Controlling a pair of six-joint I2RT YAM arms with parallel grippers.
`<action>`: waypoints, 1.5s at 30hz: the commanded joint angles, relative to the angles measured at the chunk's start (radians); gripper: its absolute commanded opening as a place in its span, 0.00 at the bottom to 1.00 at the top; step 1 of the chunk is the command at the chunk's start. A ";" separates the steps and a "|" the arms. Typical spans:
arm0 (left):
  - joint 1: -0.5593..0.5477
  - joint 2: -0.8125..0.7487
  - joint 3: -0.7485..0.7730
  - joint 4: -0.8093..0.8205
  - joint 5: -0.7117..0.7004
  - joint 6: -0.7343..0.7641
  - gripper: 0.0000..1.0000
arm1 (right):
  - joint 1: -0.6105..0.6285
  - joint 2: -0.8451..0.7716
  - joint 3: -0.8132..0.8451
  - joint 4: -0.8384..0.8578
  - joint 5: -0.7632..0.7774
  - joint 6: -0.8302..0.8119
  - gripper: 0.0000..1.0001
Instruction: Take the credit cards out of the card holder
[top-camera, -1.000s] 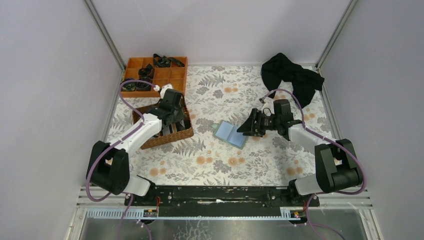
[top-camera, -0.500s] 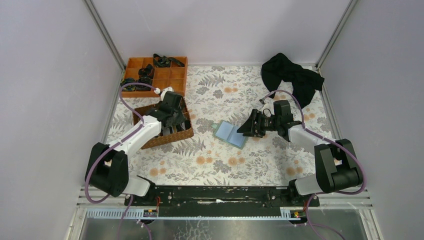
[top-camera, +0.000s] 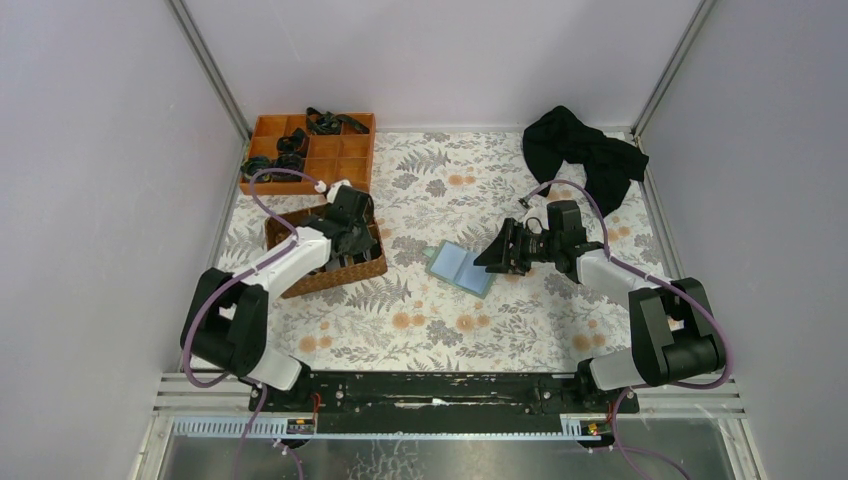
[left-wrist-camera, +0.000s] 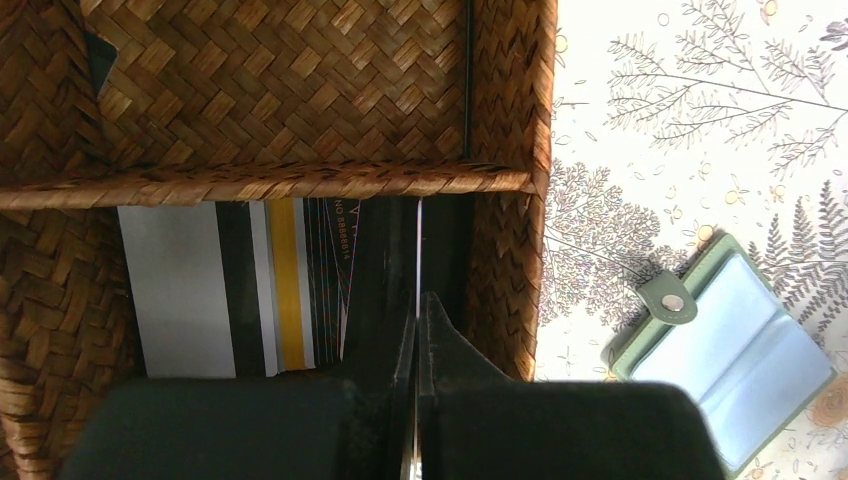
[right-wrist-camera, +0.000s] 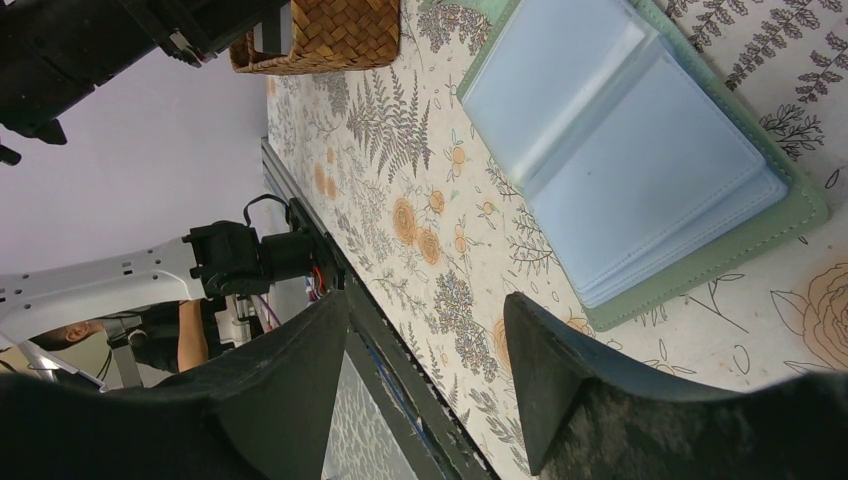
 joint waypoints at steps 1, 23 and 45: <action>0.004 0.029 0.035 0.040 -0.023 -0.003 0.03 | -0.002 0.003 0.012 0.031 -0.027 -0.004 0.66; -0.045 -0.024 0.061 0.073 -0.046 -0.013 0.24 | -0.001 0.006 0.016 0.023 -0.017 -0.013 0.66; -0.047 -0.307 -0.223 0.493 0.158 0.040 1.00 | 0.168 0.074 0.175 -0.212 0.241 -0.199 0.00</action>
